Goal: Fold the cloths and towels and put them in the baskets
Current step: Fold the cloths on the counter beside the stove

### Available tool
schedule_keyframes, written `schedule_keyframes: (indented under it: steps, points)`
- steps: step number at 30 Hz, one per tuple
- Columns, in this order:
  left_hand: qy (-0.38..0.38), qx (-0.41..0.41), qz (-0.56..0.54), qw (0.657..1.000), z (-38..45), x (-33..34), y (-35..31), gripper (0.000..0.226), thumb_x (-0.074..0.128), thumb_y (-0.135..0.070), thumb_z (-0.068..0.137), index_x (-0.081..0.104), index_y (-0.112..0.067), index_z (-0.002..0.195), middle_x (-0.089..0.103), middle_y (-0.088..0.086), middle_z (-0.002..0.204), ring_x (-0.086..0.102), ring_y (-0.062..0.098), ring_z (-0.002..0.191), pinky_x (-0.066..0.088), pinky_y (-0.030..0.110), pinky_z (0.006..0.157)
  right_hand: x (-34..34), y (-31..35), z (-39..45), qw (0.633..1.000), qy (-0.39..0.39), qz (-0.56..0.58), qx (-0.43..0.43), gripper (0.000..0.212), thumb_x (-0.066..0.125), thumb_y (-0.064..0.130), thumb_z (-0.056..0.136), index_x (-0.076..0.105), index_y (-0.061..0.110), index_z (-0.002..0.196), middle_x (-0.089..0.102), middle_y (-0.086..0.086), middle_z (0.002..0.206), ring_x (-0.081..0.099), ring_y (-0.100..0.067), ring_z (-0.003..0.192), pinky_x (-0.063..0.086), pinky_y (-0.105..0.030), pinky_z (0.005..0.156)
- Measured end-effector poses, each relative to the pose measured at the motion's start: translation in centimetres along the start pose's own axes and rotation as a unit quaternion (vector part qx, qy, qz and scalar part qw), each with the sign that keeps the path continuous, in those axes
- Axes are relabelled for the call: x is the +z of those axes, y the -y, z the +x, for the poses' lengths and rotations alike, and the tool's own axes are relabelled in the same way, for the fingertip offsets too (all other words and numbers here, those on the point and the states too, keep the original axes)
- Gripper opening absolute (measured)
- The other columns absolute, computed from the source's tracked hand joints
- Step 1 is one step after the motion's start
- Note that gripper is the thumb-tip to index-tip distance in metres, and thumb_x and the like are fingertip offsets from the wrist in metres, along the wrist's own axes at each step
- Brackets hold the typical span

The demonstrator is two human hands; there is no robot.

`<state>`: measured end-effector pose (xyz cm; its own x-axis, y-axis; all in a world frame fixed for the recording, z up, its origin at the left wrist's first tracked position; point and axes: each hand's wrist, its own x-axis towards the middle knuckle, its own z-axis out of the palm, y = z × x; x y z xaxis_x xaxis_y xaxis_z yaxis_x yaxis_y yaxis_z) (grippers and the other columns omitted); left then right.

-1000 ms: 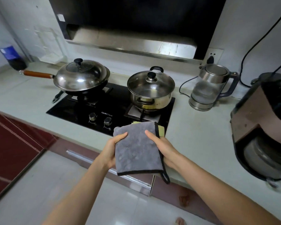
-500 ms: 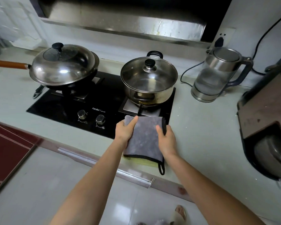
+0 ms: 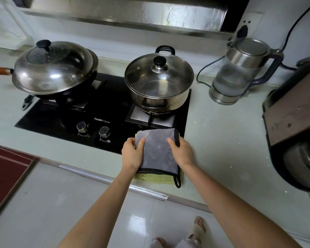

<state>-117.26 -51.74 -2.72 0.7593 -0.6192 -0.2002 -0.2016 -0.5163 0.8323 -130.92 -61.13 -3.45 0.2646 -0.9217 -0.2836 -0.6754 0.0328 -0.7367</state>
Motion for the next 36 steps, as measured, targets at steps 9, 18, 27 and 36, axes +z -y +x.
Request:
schedule_keyframes:
  steps: [9, 18, 27, 36]
  points:
    - [0.082, -0.144, -0.046, 0.985, -0.5, 0.0, 2.0, 0.074, 0.056, -0.069, 0.077, 0.056, -0.003, 0.11, 0.066, 0.008, 0.103, 0.064, 0.018, 0.088, 0.048, 0.026, 0.066, -0.9, -1.9, -1.8, 0.982, 0.061, 0.151, 0.092, 0.048, 0.061, 0.049, 0.086, 0.04, 0.022, 0.12, 0.058, -0.004, 0.115, 0.059, -0.02, 0.1, 0.048, -0.032, 0.082]
    - [0.185, -0.111, -0.067, 0.974, -3.7, 4.4, -1.9, 0.056, 0.053, -0.06, 0.086, 0.051, -0.01, 0.111, 0.063, 0.003, 0.105, 0.062, 0.02, 0.096, 0.052, 0.039, 0.089, -5.8, -5.4, -2.3, 0.983, -0.047, 0.161, 0.072, 0.053, 0.066, 0.039, 0.086, 0.038, 0.023, 0.128, 0.061, -0.007, 0.109, 0.062, -0.024, 0.094, 0.051, -0.036, 0.083]
    - [0.238, 0.104, 0.136, 0.956, -7.8, 17.2, -7.3, 0.05, 0.036, -0.036, 0.101, 0.035, -0.005, 0.141, 0.037, 0.021, 0.141, 0.041, 0.036, 0.127, 0.035, 0.039, 0.103, -13.4, -13.0, -3.4, 0.975, -0.216, 0.006, 0.044, 0.059, 0.036, 0.037, 0.101, 0.013, 0.019, 0.152, 0.011, -0.013, 0.157, 0.017, -0.027, 0.144, 0.025, -0.038, 0.113]
    - [0.253, 0.402, 0.436, 0.765, -7.4, 19.0, -5.9, 0.068, -0.022, -0.046, 0.086, -0.015, -0.017, 0.147, -0.02, 0.009, 0.157, -0.025, 0.028, 0.143, -0.007, 0.037, 0.12, -14.4, -17.1, -2.0, 0.98, -0.026, -0.196, 0.021, 0.063, 0.012, 0.05, 0.1, -0.008, 0.019, 0.151, -0.002, 0.001, 0.161, 0.005, -0.021, 0.148, 0.007, -0.032, 0.12]
